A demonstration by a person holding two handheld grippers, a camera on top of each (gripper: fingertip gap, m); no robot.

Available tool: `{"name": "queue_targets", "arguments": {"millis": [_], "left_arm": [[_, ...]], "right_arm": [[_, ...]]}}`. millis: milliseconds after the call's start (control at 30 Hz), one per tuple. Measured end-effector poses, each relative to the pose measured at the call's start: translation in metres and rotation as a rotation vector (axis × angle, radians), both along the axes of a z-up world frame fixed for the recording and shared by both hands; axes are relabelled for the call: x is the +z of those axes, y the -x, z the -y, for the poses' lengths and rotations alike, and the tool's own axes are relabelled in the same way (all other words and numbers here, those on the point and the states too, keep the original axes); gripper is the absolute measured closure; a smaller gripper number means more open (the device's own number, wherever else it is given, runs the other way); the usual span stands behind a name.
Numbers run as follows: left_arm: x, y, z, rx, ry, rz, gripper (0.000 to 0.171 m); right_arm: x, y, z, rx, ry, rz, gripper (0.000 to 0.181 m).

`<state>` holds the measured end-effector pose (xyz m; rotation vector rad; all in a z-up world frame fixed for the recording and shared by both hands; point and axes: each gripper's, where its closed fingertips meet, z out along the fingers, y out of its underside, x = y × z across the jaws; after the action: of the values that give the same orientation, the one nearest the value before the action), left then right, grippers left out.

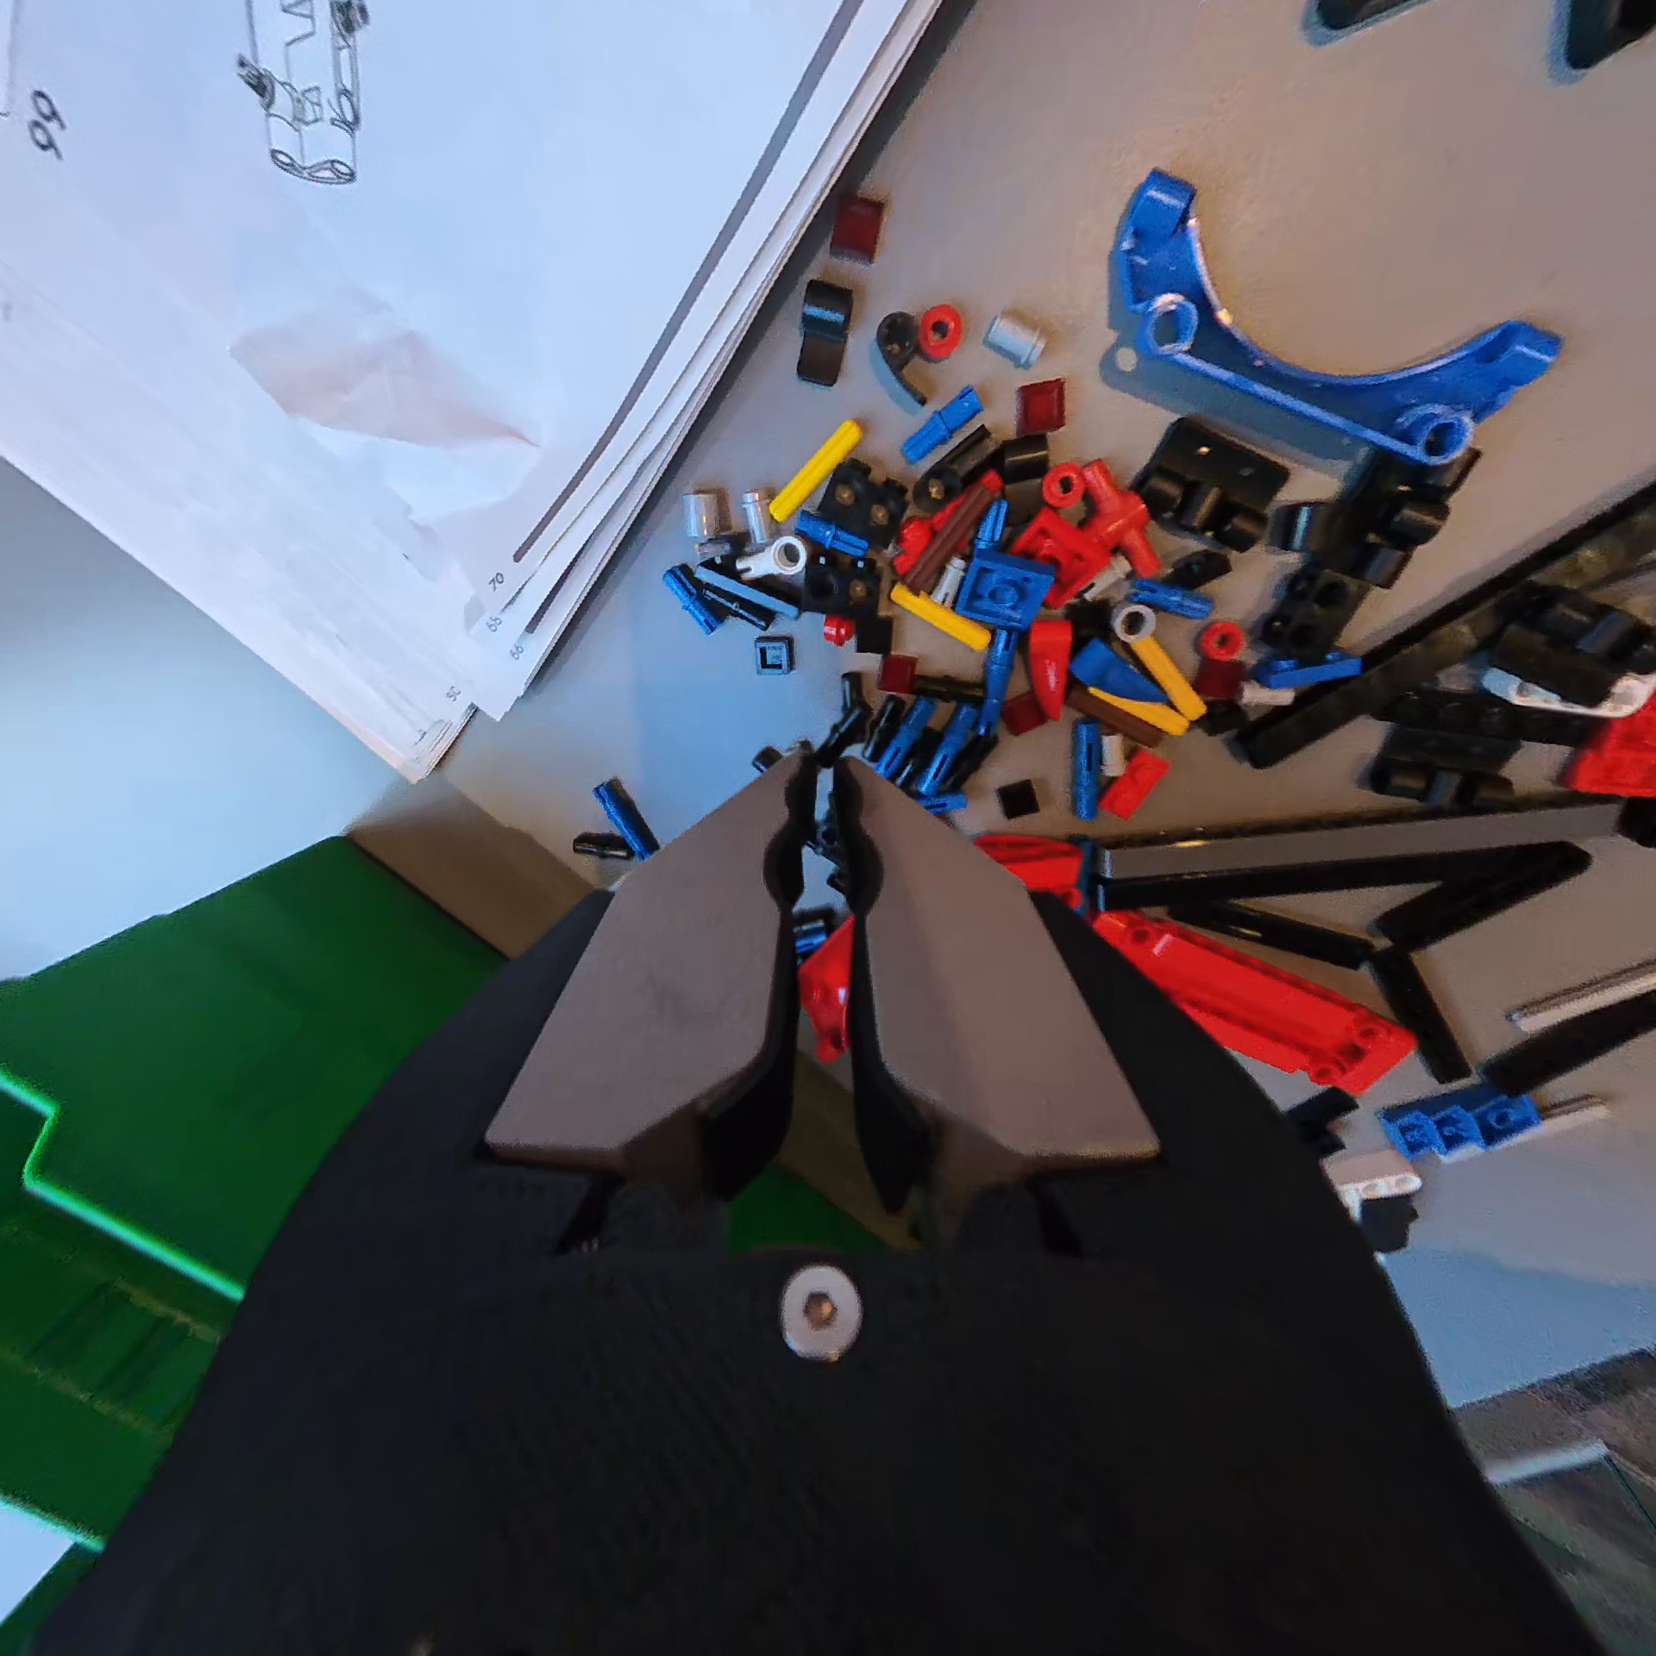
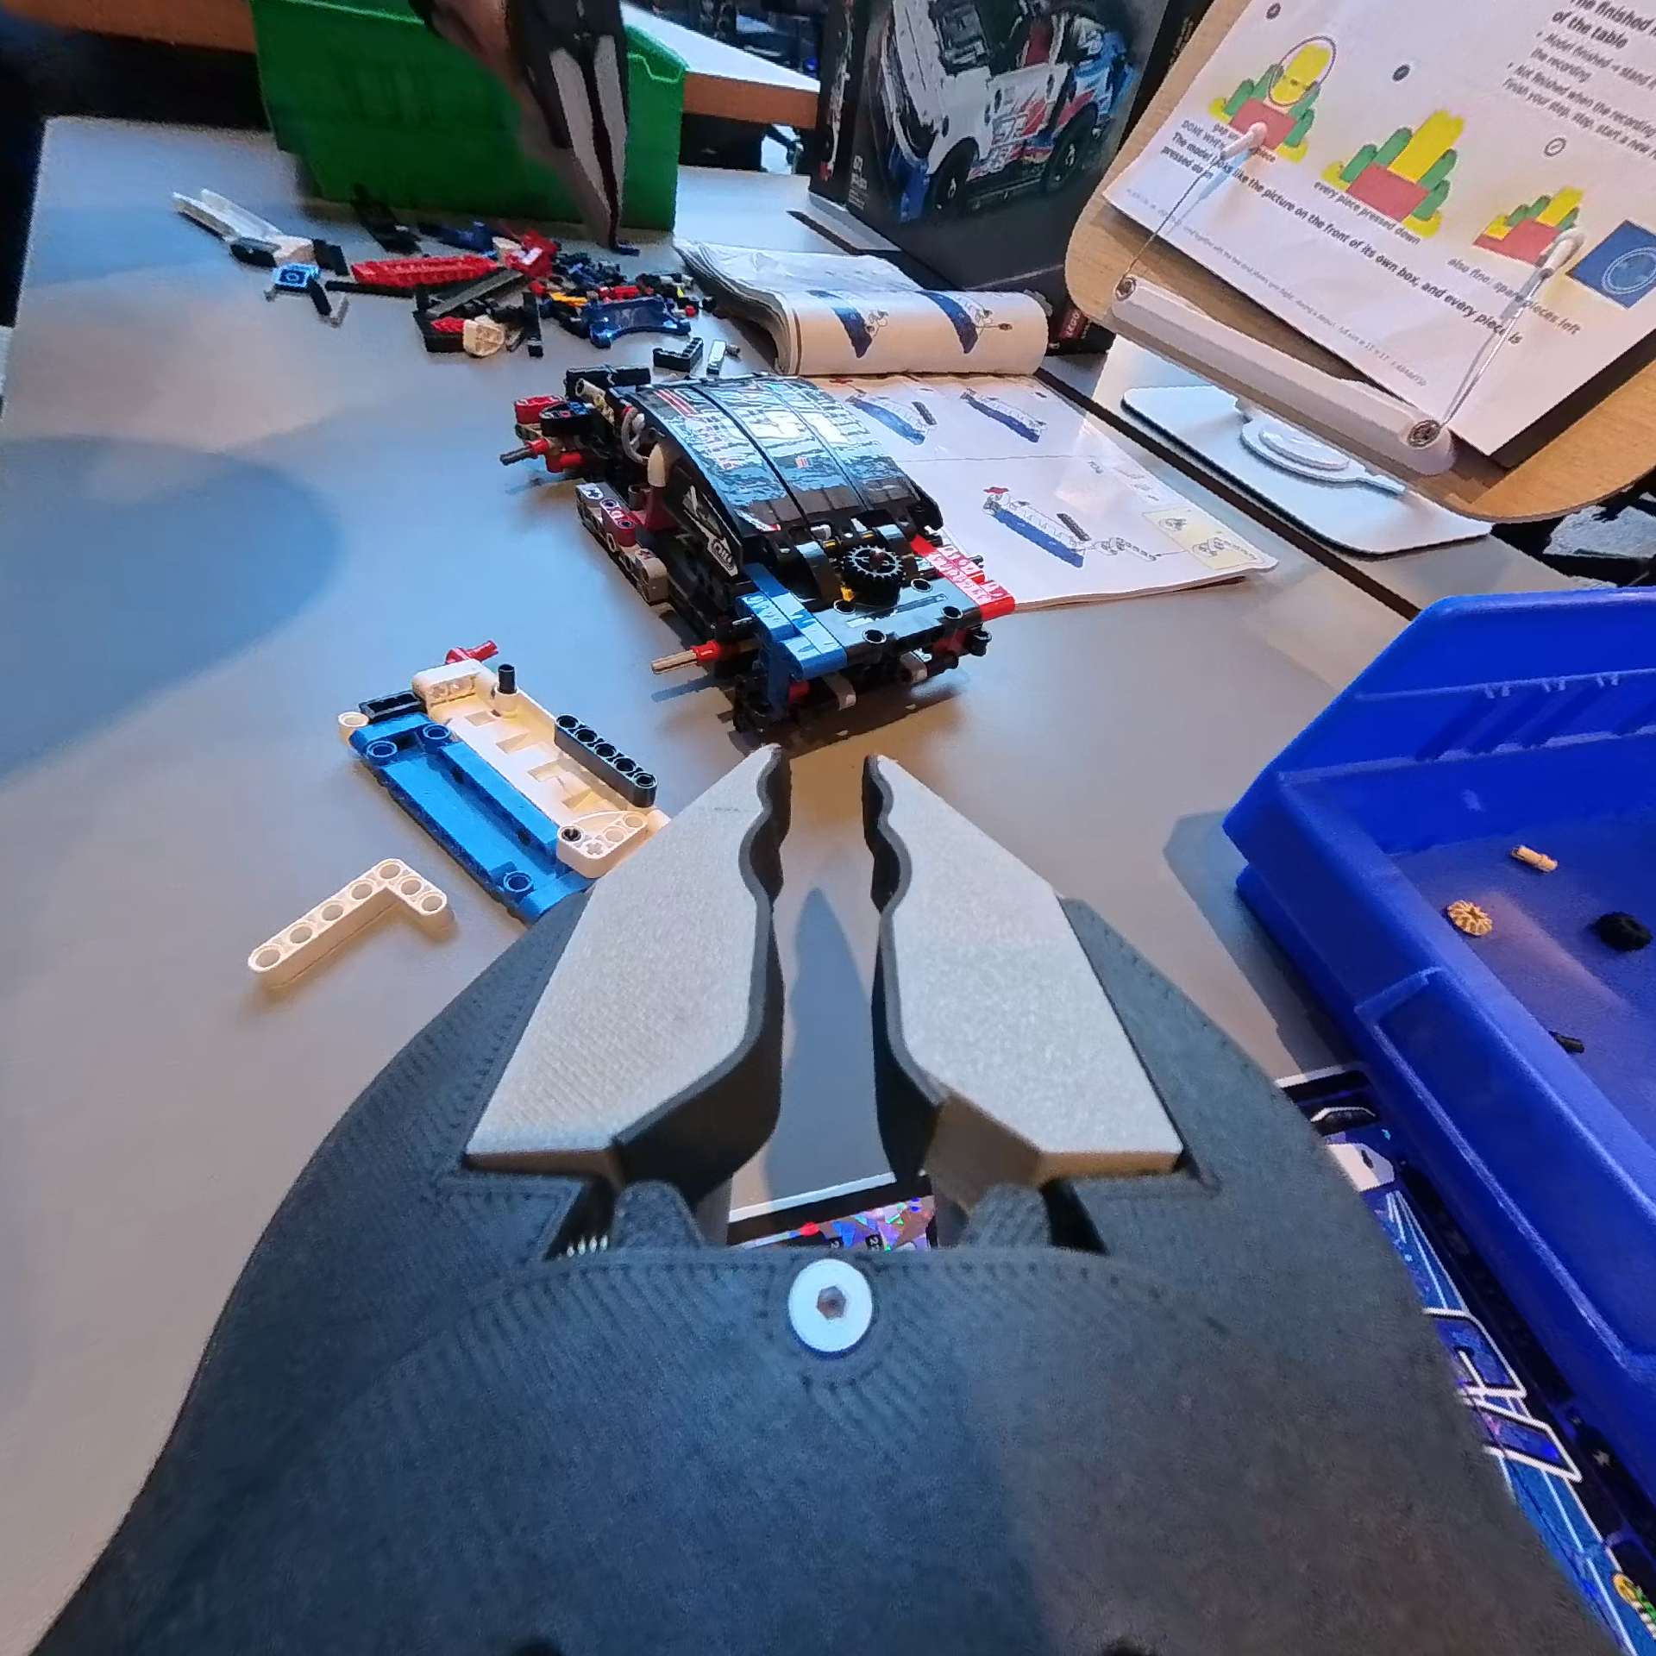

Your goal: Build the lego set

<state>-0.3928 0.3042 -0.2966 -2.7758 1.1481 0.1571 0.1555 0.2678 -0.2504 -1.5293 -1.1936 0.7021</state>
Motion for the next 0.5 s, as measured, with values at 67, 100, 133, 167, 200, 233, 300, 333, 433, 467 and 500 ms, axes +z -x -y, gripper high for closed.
{"name": "queue_targets", "arguments": {"millis": [67, 100, 133, 167, 200, 233, 300, 333, 433, 467, 500], "left_arm": [[0.007, -0.004, 0.002, -0.003, -0.016, 0.006, 0.170], [0.011, -0.008, 0.003, -0.007, -0.024, 0.011, 0.171], [0.016, -0.013, 0.005, -0.016, -0.034, 0.014, 0.171], [0.020, -0.021, 0.006, -0.029, -0.048, 0.018, 0.171], [0.025, -0.030, 0.008, -0.047, -0.066, 0.021, 0.171], [0.031, -0.042, 0.010, -0.070, -0.090, 0.027, 0.170], [0.042, -0.073, 0.016, -0.120, -0.140, 0.055, 0.170], [0.047, -0.091, 0.022, -0.143, -0.162, 0.073, 0.171], [0.058, -0.158, 0.043, -0.224, -0.223, 0.155, 0.171], [0.060, -0.185, 0.053, -0.247, -0.237, 0.197, 0.171], [0.060, -0.216, 0.063, -0.274, -0.243, 0.259, 0.171]], "right_arm": [[0.001, 0.000, 0.000, 0.000, -0.004, -0.004, 0.168], [0.001, 0.000, 0.001, 0.000, -0.006, -0.007, 0.168], [0.002, -0.001, 0.001, 0.000, -0.008, -0.010, 0.168], [0.003, -0.001, 0.001, 0.000, -0.009, -0.014, 0.169], [0.003, -0.001, 0.001, -0.001, -0.010, -0.017, 0.169], [0.003, -0.001, 0.001, -0.001, -0.010, -0.021, 0.169], [0.004, -0.002, 0.001, 0.000, -0.010, -0.027, 0.169], [0.005, -0.002, 0.001, 0.000, -0.011, -0.031, 0.169], [0.008, -0.003, 0.003, 0.004, -0.020, -0.048, 0.169], [0.009, -0.004, 0.003, 0.006, -0.022, -0.055, 0.169], [0.010, -0.004, 0.004, 0.008, -0.024, -0.060, 0.170]]}}
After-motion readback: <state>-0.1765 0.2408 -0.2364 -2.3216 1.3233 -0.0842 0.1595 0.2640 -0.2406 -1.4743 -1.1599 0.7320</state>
